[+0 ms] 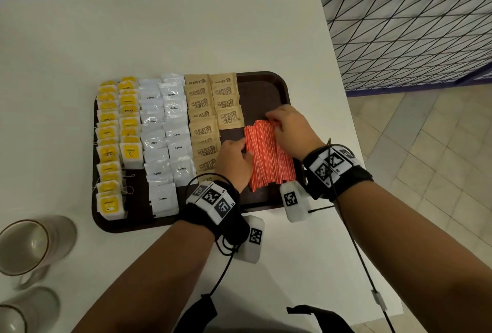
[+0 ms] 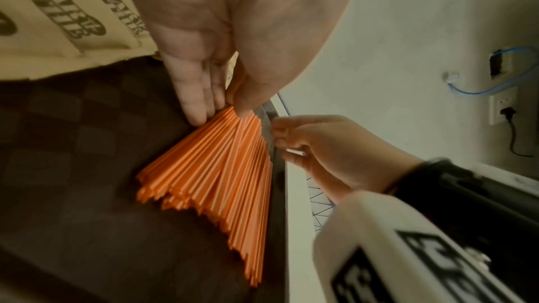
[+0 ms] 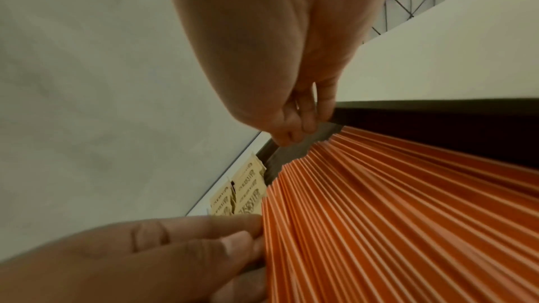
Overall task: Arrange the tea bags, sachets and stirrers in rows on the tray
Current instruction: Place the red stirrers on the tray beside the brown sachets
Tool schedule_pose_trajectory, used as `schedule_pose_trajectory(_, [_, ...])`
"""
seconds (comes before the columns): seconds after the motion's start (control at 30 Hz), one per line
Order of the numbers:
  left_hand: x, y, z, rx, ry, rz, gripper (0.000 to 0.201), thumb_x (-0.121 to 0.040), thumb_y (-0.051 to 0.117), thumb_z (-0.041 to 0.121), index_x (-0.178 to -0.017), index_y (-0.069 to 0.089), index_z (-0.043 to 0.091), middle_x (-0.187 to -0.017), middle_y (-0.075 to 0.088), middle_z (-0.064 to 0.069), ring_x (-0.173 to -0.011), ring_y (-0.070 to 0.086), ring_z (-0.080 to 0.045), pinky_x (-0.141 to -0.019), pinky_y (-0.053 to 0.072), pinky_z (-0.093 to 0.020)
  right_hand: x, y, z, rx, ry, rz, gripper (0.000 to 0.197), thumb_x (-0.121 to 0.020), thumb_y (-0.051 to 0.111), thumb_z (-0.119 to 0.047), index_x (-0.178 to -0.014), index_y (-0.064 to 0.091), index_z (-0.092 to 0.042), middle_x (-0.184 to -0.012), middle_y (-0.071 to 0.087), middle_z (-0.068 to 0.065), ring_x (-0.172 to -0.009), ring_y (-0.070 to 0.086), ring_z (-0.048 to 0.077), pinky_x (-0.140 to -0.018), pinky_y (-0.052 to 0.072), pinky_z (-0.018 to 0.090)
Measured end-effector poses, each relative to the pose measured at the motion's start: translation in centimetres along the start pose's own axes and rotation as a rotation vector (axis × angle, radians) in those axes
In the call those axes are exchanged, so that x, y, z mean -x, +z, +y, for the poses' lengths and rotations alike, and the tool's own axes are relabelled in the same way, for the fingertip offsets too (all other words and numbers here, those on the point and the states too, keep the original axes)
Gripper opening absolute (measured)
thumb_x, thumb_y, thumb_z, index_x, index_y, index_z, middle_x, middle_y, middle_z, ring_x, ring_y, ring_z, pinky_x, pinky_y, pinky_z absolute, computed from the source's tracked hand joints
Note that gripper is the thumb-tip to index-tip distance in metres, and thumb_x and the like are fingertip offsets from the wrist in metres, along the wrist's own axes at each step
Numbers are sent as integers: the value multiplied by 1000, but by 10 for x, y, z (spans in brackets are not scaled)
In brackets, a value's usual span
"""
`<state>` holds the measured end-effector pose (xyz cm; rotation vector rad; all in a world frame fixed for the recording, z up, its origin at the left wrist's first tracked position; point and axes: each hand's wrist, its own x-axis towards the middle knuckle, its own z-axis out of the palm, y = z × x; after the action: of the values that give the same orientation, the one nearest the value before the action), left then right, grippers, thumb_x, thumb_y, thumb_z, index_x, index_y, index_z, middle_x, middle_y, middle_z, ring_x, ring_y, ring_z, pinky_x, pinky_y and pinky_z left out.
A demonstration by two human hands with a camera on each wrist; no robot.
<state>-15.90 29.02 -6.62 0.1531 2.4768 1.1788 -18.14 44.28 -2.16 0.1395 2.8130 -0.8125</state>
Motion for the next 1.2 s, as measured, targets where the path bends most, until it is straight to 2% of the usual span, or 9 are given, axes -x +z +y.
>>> schedule_pose_trajectory(0.07, [0, 1, -1, -14, -7, -14, 32, -90, 51, 21, -120, 60, 16, -107, 62, -9, -90, 62, -23, -84, 52, -42, -10, 5, -1, 32, -64, -88, 45, -87, 41, 5, -129, 51, -5, -130, 49, 15, -121, 46, 25, -106, 32, 27])
schedule_pose_trajectory(0.17, [2, 0, 4, -37, -15, -18, 35, -91, 51, 18, -125, 57, 14, -109, 57, -13, -95, 61, -25, -88, 49, -43, -19, 14, -1, 115, -114, -170, 47, -88, 40, 5, -133, 47, -6, -133, 46, 13, -124, 43, 25, -105, 31, 27])
schedule_pose_trajectory(0.3, [4, -2, 8, -44, -35, -2, 40, -93, 50, 14, -133, 50, 9, -116, 52, -17, -104, 57, -28, -96, 44, -39, -20, 20, 4, 145, -174, -184, 43, -88, 41, 4, -129, 53, -6, -128, 50, 13, -119, 46, 27, -104, 37, 34])
schedule_pose_trajectory(0.5, [5, -2, 5, -69, -37, -22, 40, -93, 50, 15, -133, 50, 12, -117, 52, -14, -104, 55, -25, -95, 40, -29, -13, 23, 8, 129, -220, -179, 40, -89, 44, 1, -127, 55, -7, -126, 51, 14, -116, 47, 29, -102, 39, 36])
schedule_pose_trajectory(0.6, [6, -2, 5, -61, -35, -20, 41, -93, 50, 14, -133, 50, 10, -117, 52, -15, -104, 55, -26, -96, 41, -33, -11, 26, 8, 106, -237, -153, 44, -88, 44, 3, -130, 51, -7, -131, 50, 14, -119, 45, 30, -104, 34, 34])
schedule_pose_trajectory(0.73, [6, -2, 4, -59, -25, -17, 38, -93, 50, 14, -131, 53, 11, -115, 53, -15, -104, 54, -26, -96, 42, -36, -12, 29, 7, 96, -278, -156, 42, -86, 45, 4, -125, 56, -7, -126, 56, 13, -117, 48, 30, -103, 36, 37])
schedule_pose_trajectory(0.9, [9, -3, 2, -84, -9, -20, 34, -93, 50, 15, -126, 57, 11, -110, 55, -15, -102, 53, -26, -94, 42, -37, -11, 27, 5, 105, -279, -214, 44, -84, 45, 6, -124, 57, -8, -126, 56, 11, -117, 49, 27, -104, 33, 34])
schedule_pose_trajectory(1.07, [11, -8, 7, -73, -28, -20, 36, -94, 47, 14, -130, 53, 12, -115, 52, -13, -103, 53, -23, -93, 39, -28, 3, 6, 6, -30, -212, -55, 42, -82, 44, 9, -119, 61, -5, -122, 58, 13, -115, 52, 26, -104, 37, 32])
schedule_pose_trajectory(1.2, [8, -15, 10, -88, -23, -19, 33, -96, 43, 11, -126, 55, 10, -116, 52, -12, -104, 50, -20, -82, 28, -13, 39, -16, 19, -197, -30, 53, 36, -83, 44, 10, -106, 67, -6, -110, 65, 10, -103, 58, 20, -94, 42, 22])
